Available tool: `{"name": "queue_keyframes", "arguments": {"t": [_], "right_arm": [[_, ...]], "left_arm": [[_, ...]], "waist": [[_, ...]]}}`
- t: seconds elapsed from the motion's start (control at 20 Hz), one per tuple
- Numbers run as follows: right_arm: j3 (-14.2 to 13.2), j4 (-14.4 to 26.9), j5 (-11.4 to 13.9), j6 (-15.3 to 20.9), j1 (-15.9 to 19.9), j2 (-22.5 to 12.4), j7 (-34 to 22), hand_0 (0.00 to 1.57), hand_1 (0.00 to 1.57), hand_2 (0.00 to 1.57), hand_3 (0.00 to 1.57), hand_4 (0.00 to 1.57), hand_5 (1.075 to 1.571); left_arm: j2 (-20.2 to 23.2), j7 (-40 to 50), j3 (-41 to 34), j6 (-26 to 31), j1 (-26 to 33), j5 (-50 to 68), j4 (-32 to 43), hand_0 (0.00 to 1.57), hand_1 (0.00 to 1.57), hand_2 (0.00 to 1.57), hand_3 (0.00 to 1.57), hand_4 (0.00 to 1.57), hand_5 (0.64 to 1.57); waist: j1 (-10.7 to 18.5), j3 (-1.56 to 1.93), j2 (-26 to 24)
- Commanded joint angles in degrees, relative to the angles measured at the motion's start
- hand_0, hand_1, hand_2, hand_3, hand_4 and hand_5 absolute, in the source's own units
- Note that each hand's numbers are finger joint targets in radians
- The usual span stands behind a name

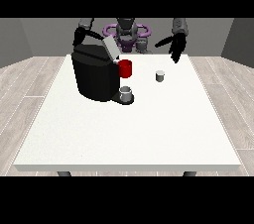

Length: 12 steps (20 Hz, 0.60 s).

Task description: Insert the coffee pod into the coffee machine and close the lid

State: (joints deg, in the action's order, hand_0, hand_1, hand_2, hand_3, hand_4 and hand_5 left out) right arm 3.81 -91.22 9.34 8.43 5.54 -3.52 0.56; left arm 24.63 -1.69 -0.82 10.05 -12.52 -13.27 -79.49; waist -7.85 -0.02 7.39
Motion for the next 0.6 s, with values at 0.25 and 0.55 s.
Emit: {"name": "queue_keyframes", "arguments": {"t": [0.25, 0.55], "right_arm": [[3.9, -0.6, 1.8, 2.2, 1.0, 3.4, -1.6, 0.00, 0.00, 0.00, 0.00, 0.00, 1.571], [-1.2, 4.8, 0.8, 2.1, 4.9, 2.1, 0.8, 0.00, 0.00, 0.00, 0.00, 0.00, 1.571]], "left_arm": [[3.4, -0.3, 0.0, 3.2, -9.5, -6.4, 14.4, 0.00, 0.00, 0.00, 0.00, 0.00, 1.571], [2.6, -6.3, 1.5, -0.4, -11.3, -12.7, 21.7, 0.00, 0.00, 0.00, 0.00, 0.00, 1.571]], "waist": [[-3.0, 0.01, 3.1], [-0.4, 0.01, 6.4]]}}
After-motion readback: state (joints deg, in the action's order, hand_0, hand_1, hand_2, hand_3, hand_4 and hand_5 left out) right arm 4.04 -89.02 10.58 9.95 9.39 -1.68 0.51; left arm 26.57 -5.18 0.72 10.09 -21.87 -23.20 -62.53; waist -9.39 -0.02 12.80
